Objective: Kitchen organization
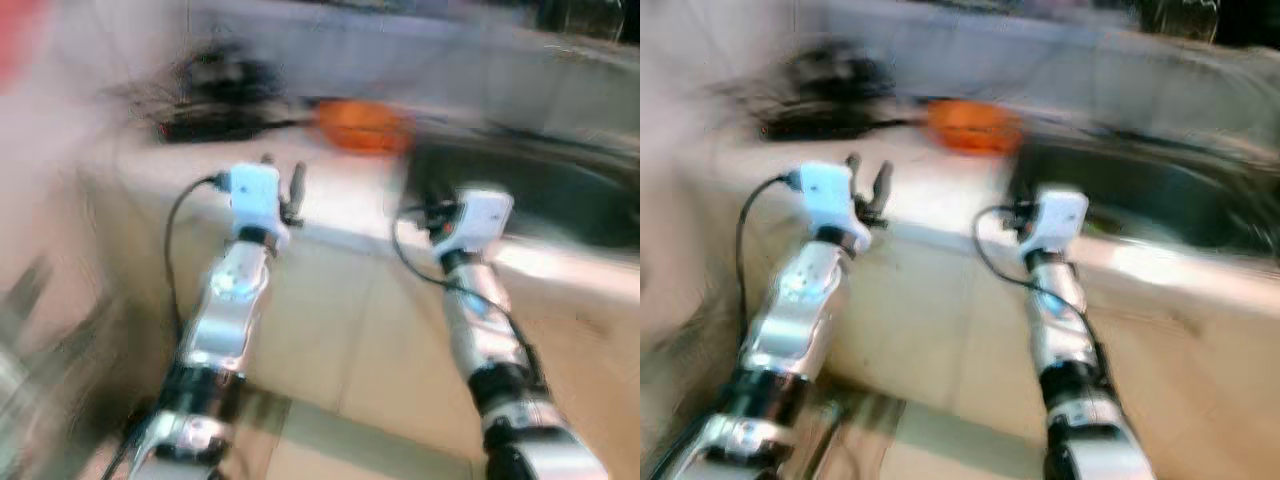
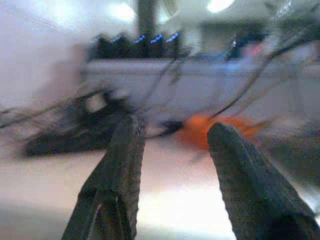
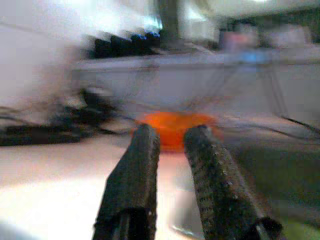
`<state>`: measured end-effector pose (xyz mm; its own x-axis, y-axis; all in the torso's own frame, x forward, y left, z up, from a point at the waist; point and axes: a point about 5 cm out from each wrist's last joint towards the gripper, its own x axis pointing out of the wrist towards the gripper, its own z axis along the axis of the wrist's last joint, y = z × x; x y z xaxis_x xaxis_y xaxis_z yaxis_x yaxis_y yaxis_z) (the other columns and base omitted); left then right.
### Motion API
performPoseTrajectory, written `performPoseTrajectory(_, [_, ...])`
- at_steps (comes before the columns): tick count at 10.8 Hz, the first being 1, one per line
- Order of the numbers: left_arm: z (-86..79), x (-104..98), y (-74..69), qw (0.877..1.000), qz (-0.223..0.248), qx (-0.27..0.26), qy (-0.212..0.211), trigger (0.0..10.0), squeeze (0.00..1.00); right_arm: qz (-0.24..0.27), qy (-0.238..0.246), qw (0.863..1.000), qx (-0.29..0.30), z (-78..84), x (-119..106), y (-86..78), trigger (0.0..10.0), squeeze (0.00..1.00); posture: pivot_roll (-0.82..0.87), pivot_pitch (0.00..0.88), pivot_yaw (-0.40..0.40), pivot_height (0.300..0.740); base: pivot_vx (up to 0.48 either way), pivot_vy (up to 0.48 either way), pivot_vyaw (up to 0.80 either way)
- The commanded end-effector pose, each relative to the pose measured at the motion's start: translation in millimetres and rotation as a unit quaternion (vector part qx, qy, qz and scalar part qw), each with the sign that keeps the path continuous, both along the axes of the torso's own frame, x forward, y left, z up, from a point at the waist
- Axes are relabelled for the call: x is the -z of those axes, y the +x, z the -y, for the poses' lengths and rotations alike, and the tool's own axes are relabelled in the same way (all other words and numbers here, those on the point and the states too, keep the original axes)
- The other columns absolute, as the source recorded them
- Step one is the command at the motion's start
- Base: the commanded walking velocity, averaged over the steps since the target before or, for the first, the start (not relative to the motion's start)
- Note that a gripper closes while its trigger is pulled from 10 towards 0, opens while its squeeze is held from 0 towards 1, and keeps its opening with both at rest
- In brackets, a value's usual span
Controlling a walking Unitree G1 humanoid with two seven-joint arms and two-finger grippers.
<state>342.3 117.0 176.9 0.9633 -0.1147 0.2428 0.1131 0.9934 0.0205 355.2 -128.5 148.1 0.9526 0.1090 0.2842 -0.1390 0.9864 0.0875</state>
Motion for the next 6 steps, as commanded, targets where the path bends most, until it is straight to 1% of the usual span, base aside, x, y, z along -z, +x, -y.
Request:
performPoseTrajectory(1, [8.0, -7.5, 2.1, 1.0, 0.01, 0.01, 0.002, 10.0, 0.0, 0.001, -0.003, 1.0, 0.004, 4.0, -2.5, 1.6, 10.0, 0.0, 0.23, 0.0, -0.035, 0.74, 0.45, 0.0, 0.0])
performPoseTrajectory(3, [9.8, -6.6, 2.4, 1.0, 0.007, 0.014, 0.004, 10.0, 0.0, -0.007, 0.011, 1.0, 0.012, 8.7, -1.7, 2.9, 10.0, 0.0, 0.23, 0.0, -0.033, 0.74, 0.452, 0.0, 0.0])
performPoseTrajectory(5, [10.1, -5.9, 1.7, 1.0, 0.006, 0.016, 0.005, 10.0, 0.0, -0.017, 0.016, 1.0, 0.014, 9.0, 0.2, 3.4, 10.0, 0.0, 0.23, 0.0, -0.032, 0.74, 0.452, 0.0, 0.0])
performPoseTrajectory(6, [10.2, -5.4, 1.3, 1.0, 0.005, 0.018, 0.006, 10.0, 0.0, -0.015, 0.02, 1.0, 0.017, 9.4, 0.2, 3.3, 10.0, 0.0, 0.22, 0.0, -0.031, 0.74, 0.45, 0.0, -0.8])
